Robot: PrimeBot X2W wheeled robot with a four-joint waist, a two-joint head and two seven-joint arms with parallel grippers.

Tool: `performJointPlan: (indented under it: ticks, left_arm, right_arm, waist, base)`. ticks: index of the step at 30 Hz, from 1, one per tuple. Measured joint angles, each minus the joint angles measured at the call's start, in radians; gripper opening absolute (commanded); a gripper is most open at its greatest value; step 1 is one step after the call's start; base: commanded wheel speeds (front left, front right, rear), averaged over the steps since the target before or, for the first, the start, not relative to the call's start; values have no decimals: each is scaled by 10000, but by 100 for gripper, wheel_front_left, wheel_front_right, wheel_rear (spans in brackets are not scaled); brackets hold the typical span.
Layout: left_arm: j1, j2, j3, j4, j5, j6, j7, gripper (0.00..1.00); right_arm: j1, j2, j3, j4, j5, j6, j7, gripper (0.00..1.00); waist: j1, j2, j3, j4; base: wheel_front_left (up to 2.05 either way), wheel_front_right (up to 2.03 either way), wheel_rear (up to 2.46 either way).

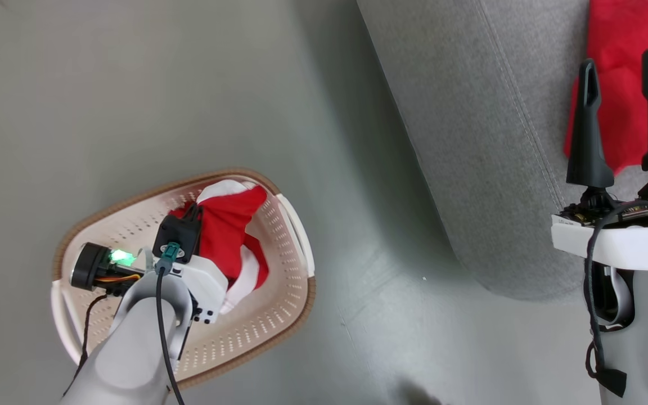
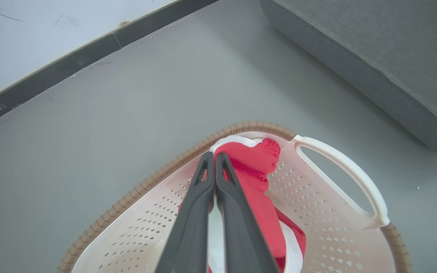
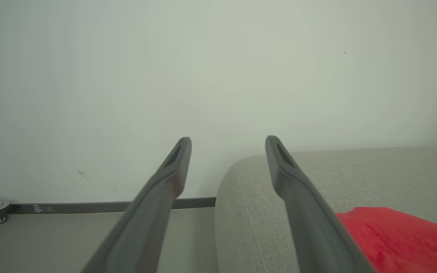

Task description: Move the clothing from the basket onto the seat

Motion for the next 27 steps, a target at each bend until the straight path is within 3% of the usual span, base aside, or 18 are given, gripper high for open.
performJointPlan:
  ticks: [16, 27]
  left_arm:
    - [1361, -222, 309, -2853, -107, 435, -6, 0]
    - [2217, -198, 244, -4224, -259, 430, -6, 0]
  right_arm:
    - [71, -138, -17, 318, -428, 0, -13, 100]
    - [781, -178, -349, 570, -763, 0, -15, 100]
  waist:
    - [0, 0, -1507, 802]
    - [0, 0, -2706, 1335]
  base:
    - [0, 0, 0]
    - [0, 0, 0]
